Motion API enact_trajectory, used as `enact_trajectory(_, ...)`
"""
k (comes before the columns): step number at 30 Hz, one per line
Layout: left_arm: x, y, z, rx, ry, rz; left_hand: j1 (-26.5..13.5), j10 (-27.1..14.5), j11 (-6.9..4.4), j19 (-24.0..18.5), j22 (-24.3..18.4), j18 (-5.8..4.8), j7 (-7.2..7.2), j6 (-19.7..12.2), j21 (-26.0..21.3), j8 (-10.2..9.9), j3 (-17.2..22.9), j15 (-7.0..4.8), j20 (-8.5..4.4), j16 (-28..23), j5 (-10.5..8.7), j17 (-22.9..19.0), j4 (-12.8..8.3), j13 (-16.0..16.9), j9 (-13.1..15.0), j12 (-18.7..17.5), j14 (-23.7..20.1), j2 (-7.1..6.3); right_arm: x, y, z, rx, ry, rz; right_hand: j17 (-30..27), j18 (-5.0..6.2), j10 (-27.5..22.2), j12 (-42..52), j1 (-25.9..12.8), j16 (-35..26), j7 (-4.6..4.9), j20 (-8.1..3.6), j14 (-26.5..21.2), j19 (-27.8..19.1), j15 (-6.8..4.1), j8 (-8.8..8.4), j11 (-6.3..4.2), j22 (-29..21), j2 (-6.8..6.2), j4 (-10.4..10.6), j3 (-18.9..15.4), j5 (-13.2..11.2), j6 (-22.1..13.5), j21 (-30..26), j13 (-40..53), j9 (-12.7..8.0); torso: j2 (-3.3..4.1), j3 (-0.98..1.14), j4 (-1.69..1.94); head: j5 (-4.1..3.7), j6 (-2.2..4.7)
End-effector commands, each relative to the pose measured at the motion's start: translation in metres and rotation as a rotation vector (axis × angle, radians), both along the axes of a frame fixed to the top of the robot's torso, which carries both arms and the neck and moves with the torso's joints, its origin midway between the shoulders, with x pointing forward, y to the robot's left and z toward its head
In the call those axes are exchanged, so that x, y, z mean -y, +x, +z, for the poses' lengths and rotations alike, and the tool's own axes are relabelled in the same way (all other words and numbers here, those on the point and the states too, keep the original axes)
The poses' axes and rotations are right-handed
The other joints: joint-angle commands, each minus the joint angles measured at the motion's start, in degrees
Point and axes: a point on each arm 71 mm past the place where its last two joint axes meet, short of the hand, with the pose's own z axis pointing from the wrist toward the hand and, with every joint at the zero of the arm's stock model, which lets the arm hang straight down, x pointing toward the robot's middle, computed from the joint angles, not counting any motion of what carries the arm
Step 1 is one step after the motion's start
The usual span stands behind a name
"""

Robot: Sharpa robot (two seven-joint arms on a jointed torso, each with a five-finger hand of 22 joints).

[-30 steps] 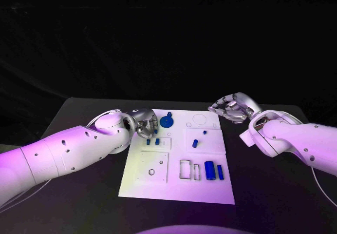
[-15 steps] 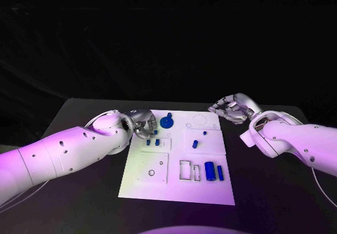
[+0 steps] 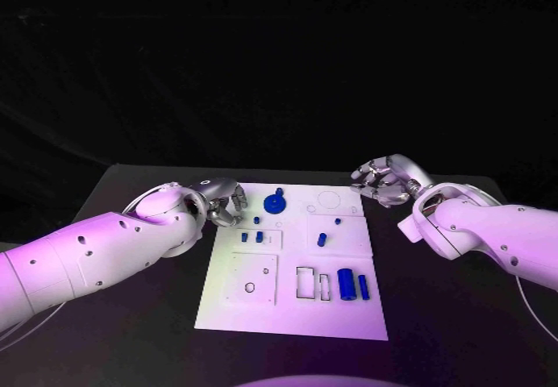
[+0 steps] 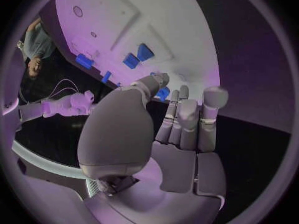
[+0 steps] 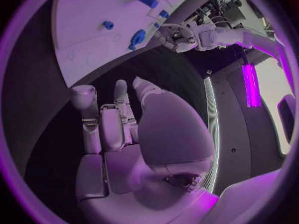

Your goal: Assemble the parts on the task board

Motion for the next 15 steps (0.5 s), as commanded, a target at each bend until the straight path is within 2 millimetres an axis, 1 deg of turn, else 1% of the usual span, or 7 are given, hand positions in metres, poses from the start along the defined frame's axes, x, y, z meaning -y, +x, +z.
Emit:
enact_trajectory(1, -0.006, 0.002, 0.010, 0.049, -0.158, 0.009, 0.61, -1.43, 0.10, -4.71, -8.36, 2.19, 0.01, 1.28, -6.06, 0.84, 0.69, 0.16, 0.10, -4.38, 0.39, -9.47, 0.76, -0.30, 0.14, 0.21, -4.95, 0.25, -0.005, -0.001, -0.001, 0.012, -0.069, 0.090, -1.02, 0.32, -0.31, -7.08, 2.09, -0.86, 0.75, 0.19, -0.12, -0.03, 0.19, -0.49, 0.06, -0.58, -1.51, -1.04, 3.85, -0.33, 1.92, -1.10, -6.40, -0.34, -0.13, -0.04, 0.04, -0.50, 0.20)
enact_trajectory(3, -0.014, 0.003, 0.012, 0.037, -0.239, 0.033, 0.66, -1.28, 0.06, -6.00, -10.79, 2.62, -0.05, 1.51, -7.83, 1.02, 0.97, 0.11, 0.09, -5.53, 0.42, -11.85, 1.00, -0.34, 0.16, 0.45, -6.19, 0.53, -0.006, -0.001, -0.003, 0.018, -0.115, 0.122, -0.37, 0.19, 0.43, -11.55, 3.19, -0.57, 1.14, 0.38, 0.29, 0.52, 0.57, -1.37, 0.57, -0.14, -2.58, -2.29, 7.20, -0.64, 2.44, -0.73, -10.86, -0.81, -0.14, -0.06, 0.03, -1.11, 0.39)
enact_trajectory(4, -0.020, 0.004, 0.013, 0.016, -0.311, 0.059, 0.89, -0.96, -0.11, -8.17, -14.00, 3.20, -0.06, 1.74, -10.56, 1.21, 1.57, 0.11, -0.06, -8.66, 0.41, -17.13, 1.18, -0.40, 0.15, 0.81, -9.45, 0.75, -0.007, -0.001, -0.003, 0.024, -0.151, 0.144, -0.10, 0.14, 0.20, -12.72, 3.47, -0.42, 1.16, 0.45, 0.41, 0.65, 0.61, -1.46, 0.71, 0.03, -2.91, -2.72, 7.99, -0.72, 2.78, -0.56, -11.91, -0.88, -0.19, -0.07, 0.05, -1.34, 0.38)
enact_trajectory(5, -0.027, 0.005, 0.015, -0.016, -0.412, 0.092, 1.05, -0.79, -0.03, -8.32, -14.18, 3.12, -0.16, 1.80, -10.85, 1.27, 1.85, -0.08, -0.05, -9.31, 0.43, -18.17, 1.20, -0.42, 0.14, 0.97, -9.93, 0.90, -0.009, -0.001, -0.004, 0.034, -0.203, 0.172, 0.42, 0.09, 1.44, -16.12, 3.08, -0.14, 1.32, 0.72, 0.66, 0.99, 0.89, -2.14, 0.95, 0.55, -4.07, -3.79, 10.60, -0.98, 3.77, -0.16, -15.71, -1.27, -0.28, -0.06, 0.07, -1.71, 0.44)
enact_trajectory(8, -0.044, 0.005, 0.017, -0.098, -0.680, 0.168, 2.57, 0.11, -0.05, -10.22, -15.18, 3.07, -0.11, 1.95, -12.78, 1.43, 3.91, -0.39, -0.42, -12.92, 0.34, -20.17, 0.47, -0.64, 0.03, 1.58, -12.85, 1.76, -0.016, -0.003, -0.007, 0.065, -0.339, 0.236, 2.12, -0.33, 2.45, -19.72, 2.12, 0.94, 1.38, 0.91, 1.41, 2.19, 1.13, -3.03, 1.29, 2.43, -5.03, -5.37, 13.30, -1.02, 4.72, 2.08, -19.97, -1.81, -0.38, -0.07, 0.05, -2.19, 0.49)
enact_trajectory(13, -0.058, 0.001, 0.023, -0.194, -1.029, 0.220, 2.92, 2.47, -0.57, -13.27, -15.99, 3.06, -0.49, 2.73, -14.75, 2.02, 4.25, -0.56, -0.66, -17.58, -0.19, -22.76, -0.37, -0.96, 0.12, 2.21, -15.73, 2.62, -0.028, -0.008, -0.013, 0.102, -0.520, 0.304, 3.73, -0.65, 3.12, -21.11, 1.12, 1.91, 1.22, 0.74, 2.04, 3.27, 1.31, -3.39, 1.26, 4.02, -5.57, -6.01, 14.04, -1.49, 5.31, 4.16, -21.86, -2.04, -0.37, -0.22, 0.02, -2.82, 0.57)
enact_trajectory(15, -0.059, -0.002, 0.026, -0.223, -1.141, 0.220, 1.72, 4.69, -0.83, -14.77, -16.55, 2.99, -0.61, 3.53, -15.98, 2.46, 3.19, -0.52, -0.40, -19.11, -0.26, -23.59, 0.09, -0.96, 0.25, 2.60, -16.89, 2.62, -0.033, -0.009, -0.015, 0.113, -0.586, 0.320, 4.67, -0.99, 3.68, -21.72, 0.13, 2.50, 1.12, 0.72, 2.39, 4.12, 1.33, -3.61, 1.24, 5.17, -5.94, -6.05, 14.13, -2.06, 5.60, 5.72, -22.84, -2.18, -0.26, -0.18, 0.13, -3.19, 0.69)
